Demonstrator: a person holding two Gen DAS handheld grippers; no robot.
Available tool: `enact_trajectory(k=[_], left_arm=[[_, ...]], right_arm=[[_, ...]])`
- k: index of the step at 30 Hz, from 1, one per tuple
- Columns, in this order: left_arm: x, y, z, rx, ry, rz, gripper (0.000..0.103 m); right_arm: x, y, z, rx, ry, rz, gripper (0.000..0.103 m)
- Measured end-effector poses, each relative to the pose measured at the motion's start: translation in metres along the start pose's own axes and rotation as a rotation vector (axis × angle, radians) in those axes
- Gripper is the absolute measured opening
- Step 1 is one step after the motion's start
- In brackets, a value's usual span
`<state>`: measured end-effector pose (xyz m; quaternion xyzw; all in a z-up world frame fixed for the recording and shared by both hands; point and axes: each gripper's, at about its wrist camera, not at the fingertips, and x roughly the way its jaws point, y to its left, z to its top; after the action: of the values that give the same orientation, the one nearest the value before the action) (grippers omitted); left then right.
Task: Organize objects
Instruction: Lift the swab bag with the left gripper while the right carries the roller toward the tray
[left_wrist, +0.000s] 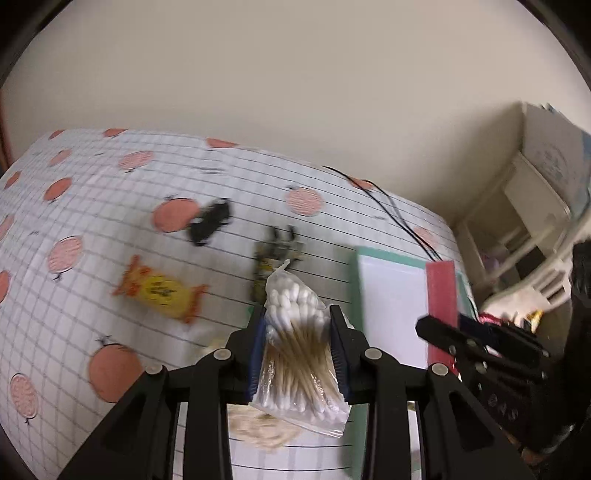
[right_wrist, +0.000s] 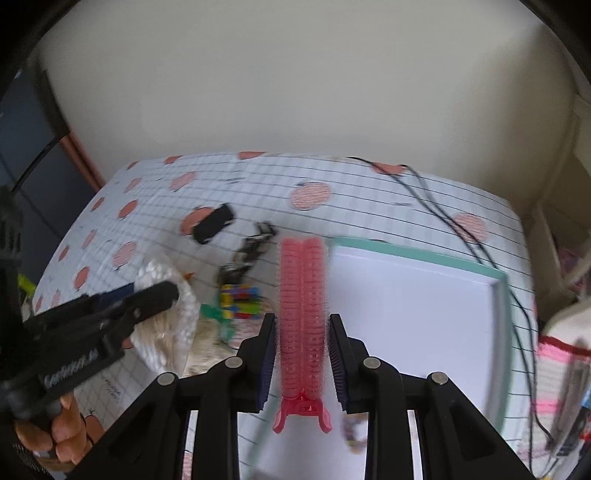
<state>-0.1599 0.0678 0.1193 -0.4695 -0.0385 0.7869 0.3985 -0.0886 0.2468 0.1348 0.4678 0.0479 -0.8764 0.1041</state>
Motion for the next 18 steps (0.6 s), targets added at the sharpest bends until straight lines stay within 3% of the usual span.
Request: enact_trajectory(k=[12,18], left_arm=[[0.031,-0.075,-0.017,0.115,0.040,-0.088,0.034],[0.051,-0.100,-0.032,0.134,0.083,-0.100,0.034]], right_arm=[[-0.015,-0.082,-0.013,0.141,0.000,-0.110,0.029],[-0.015,-0.099,-0.017,0.171,0.010,-0.147,0.029]])
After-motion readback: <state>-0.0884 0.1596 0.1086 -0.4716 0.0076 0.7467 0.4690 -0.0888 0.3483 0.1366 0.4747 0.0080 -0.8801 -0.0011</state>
